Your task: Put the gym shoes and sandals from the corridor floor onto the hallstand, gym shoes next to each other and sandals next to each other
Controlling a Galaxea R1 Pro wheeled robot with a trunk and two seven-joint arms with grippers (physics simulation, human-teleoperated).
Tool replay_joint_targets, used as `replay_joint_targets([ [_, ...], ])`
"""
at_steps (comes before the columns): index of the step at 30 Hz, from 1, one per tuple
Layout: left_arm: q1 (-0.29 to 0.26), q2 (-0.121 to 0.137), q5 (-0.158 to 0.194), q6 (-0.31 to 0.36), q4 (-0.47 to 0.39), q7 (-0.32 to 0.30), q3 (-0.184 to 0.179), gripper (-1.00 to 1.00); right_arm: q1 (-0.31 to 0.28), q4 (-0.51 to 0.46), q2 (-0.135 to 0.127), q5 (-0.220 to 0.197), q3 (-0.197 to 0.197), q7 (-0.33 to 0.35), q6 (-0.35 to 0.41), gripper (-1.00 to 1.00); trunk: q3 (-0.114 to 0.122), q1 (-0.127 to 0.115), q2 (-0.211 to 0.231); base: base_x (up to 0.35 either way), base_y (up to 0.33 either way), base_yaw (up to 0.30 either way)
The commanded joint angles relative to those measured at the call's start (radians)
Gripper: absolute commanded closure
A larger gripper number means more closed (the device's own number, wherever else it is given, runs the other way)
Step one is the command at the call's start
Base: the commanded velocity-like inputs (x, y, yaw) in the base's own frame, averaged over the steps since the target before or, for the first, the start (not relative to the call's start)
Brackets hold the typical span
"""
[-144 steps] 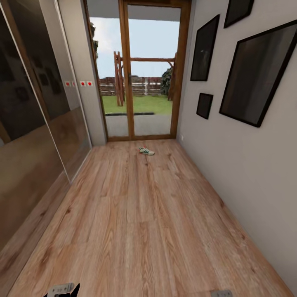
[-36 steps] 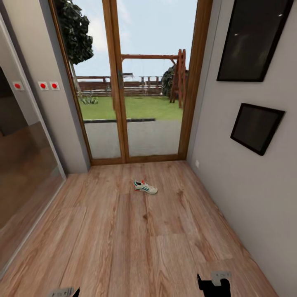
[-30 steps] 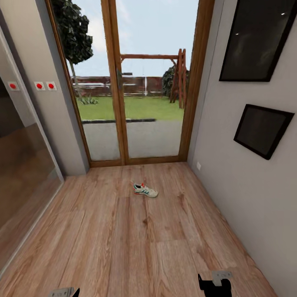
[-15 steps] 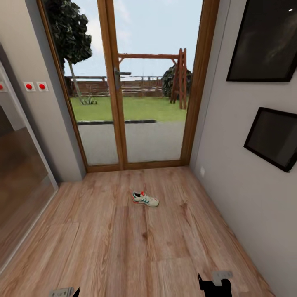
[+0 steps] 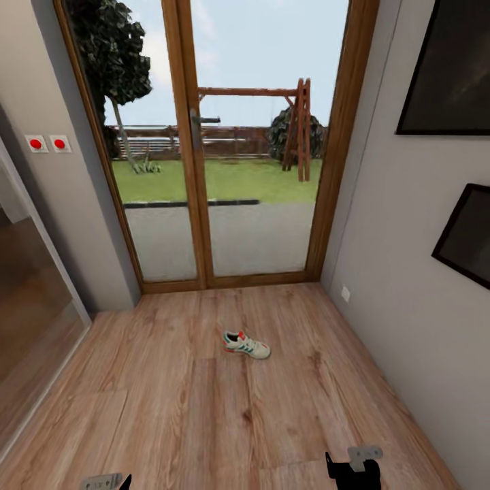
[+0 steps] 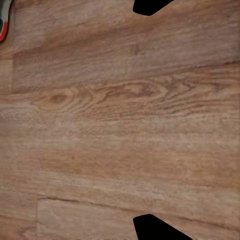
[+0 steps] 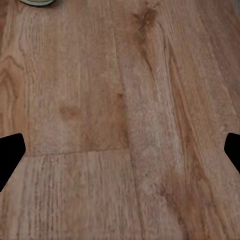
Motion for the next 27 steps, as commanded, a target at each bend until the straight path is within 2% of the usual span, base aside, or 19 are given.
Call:
replay_joint_targets([
  [1, -0.001, 0.000, 0.004, -0.001, 0.001, -0.010, 0.006, -1.00, -0.001, 0.000, 0.000, -0.010, 0.009, -0.003, -0.003, -1.00, -0.001, 0.000, 0.000, 0.323, 0.142, 0.000],
  [15, -0.001, 0.000, 0.004, -0.001, 0.001, -0.010, 0.006, -1.00, -0.001, 0.001, -0.001, -0.010, 0.008, -0.004, -0.002, -1.00, -0.001, 0.000, 0.000, 0.322, 0.145, -0.002],
  [27, -0.001, 0.000, 0.004, -0.002, 0.001, -0.010, 0.006, -1.00, -0.001, 0.002, -0.001, -0.010, 0.007, -0.005, -0.002, -1.00, -0.001, 0.000, 0.000, 0.297, 0.185, -0.216],
])
